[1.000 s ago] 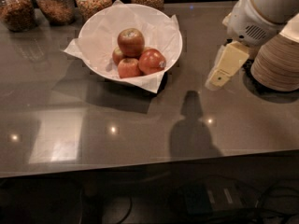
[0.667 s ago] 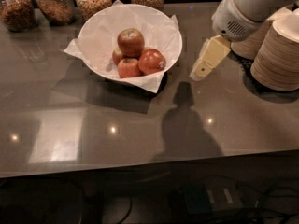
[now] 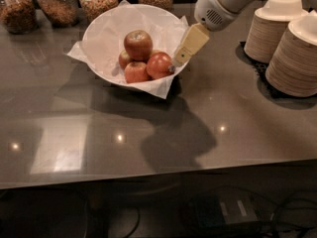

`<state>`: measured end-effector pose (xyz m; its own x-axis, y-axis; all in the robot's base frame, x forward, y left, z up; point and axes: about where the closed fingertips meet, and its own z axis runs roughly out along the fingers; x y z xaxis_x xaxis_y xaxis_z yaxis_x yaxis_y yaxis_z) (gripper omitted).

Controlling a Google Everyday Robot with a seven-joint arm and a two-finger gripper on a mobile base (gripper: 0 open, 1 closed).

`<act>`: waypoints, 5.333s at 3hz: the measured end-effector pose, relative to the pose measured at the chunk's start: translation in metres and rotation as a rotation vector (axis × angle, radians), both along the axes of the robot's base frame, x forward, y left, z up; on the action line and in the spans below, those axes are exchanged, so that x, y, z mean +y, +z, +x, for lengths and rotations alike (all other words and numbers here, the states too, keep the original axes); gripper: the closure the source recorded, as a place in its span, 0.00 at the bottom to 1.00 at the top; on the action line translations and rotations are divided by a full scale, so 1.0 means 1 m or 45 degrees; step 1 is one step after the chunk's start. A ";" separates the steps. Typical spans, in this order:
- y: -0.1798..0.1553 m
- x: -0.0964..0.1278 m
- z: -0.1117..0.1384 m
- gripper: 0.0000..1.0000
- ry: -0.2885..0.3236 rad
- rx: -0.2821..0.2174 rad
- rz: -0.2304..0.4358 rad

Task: Pick apple from white bowl

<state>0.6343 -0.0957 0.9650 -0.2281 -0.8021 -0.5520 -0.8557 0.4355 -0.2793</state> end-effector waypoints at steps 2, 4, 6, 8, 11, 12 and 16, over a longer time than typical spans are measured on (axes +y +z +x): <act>0.005 0.054 0.035 0.00 0.085 -0.009 0.092; 0.000 0.089 0.044 0.00 0.178 0.010 0.157; -0.013 0.112 0.046 0.03 0.167 0.030 0.244; -0.033 0.121 0.045 0.20 0.157 0.083 0.301; -0.048 0.131 0.039 0.71 0.171 0.138 0.334; -0.046 0.133 0.038 0.94 0.178 0.133 0.341; 0.076 0.088 0.015 0.81 0.203 -0.168 0.391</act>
Offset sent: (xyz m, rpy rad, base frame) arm 0.0530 0.0796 0.0122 0.1128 -0.0153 0.0983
